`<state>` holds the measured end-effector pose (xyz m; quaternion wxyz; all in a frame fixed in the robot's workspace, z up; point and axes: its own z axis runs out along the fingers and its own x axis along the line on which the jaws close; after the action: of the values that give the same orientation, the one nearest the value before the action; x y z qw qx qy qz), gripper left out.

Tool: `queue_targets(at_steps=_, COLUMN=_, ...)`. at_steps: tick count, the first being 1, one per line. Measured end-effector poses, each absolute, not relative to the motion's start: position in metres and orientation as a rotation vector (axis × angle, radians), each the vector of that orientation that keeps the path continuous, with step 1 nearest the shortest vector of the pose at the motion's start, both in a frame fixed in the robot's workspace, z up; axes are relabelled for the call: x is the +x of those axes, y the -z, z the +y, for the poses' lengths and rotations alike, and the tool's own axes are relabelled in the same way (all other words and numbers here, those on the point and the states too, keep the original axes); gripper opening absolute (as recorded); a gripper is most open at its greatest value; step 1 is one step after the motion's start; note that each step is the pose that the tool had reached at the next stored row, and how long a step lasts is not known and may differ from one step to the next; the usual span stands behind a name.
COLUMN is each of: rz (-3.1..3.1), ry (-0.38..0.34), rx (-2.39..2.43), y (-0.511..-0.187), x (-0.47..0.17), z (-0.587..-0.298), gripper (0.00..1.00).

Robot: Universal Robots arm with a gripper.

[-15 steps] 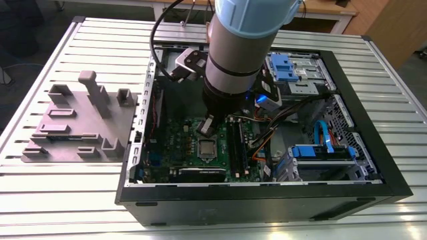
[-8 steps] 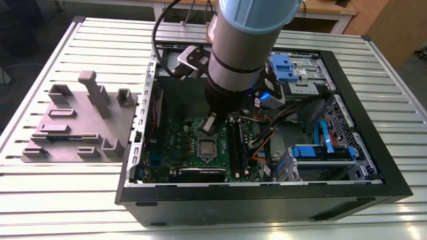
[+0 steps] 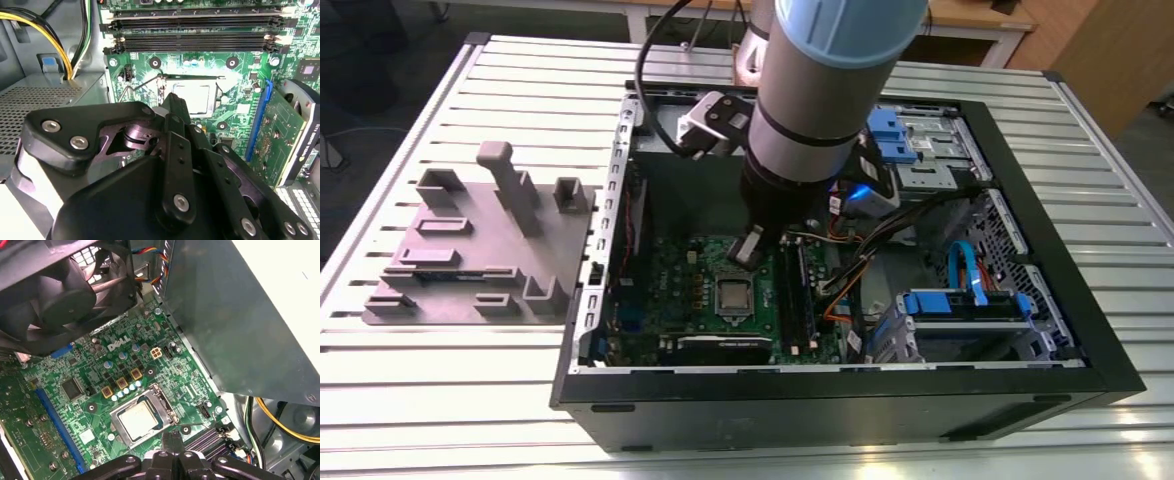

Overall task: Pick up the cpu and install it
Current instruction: 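Install the first cpu locking lever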

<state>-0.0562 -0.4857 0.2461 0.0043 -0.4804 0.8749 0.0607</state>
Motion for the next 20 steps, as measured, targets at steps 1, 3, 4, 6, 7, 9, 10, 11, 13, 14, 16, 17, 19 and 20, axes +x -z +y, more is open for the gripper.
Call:
queue_targets(at_steps=1, rz=2.741, ry=-0.19, rx=-1.505, y=-0.246, x=-0.055, z=-0.485, gripper=0.11)
queue_targets(at_steps=3, rz=2.741, ry=-0.19, rx=-1.505, y=-0.246, x=-0.054, z=-0.484, gripper=0.11)
queue_targets(at_steps=4, rz=2.741, ry=-0.19, rx=-1.505, y=-0.246, x=-0.053, z=-0.483, gripper=0.11)
queue_targets(at_steps=6, rz=2.741, ry=-0.19, rx=-1.505, y=-0.246, x=-0.051, z=-0.481, gripper=0.11)
queue_targets(at_steps=7, rz=2.741, ry=-0.19, rx=-1.505, y=-0.246, x=-0.05, z=-0.48, gripper=0.11)
queue_targets(at_steps=9, rz=2.741, ry=-0.19, rx=-1.505, y=-0.246, x=-0.048, z=-0.478, gripper=0.11)
queue_targets(at_steps=10, rz=2.741, ry=-0.19, rx=-1.505, y=-0.246, x=-0.046, z=-0.476, gripper=0.11)
queue_targets(at_steps=11, rz=2.741, ry=-0.19, rx=-1.506, y=-0.246, x=-0.045, z=-0.475, gripper=0.11)
queue_targets(at_steps=13, rz=2.741, ry=-0.19, rx=-1.506, y=-0.246, x=-0.042, z=-0.473, gripper=0.11)
queue_targets(at_steps=14, rz=2.741, ry=-0.19, rx=-1.506, y=-0.246, x=-0.04, z=-0.472, gripper=0.11)
queue_targets(at_steps=16, rz=2.741, ry=-0.19, rx=-1.506, y=-0.246, x=-0.039, z=-0.469, gripper=0.11)
queue_targets(at_steps=17, rz=2.74, ry=-0.19, rx=-1.506, y=-0.245, x=-0.038, z=-0.468, gripper=0.11)
queue_targets(at_steps=19, rz=2.74, ry=-0.19, rx=-1.508, y=-0.245, x=-0.036, z=-0.463, gripper=0.11)
queue_targets(at_steps=20, rz=2.74, ry=-0.19, rx=-1.508, y=-0.245, x=-0.036, z=-0.463, gripper=0.11)
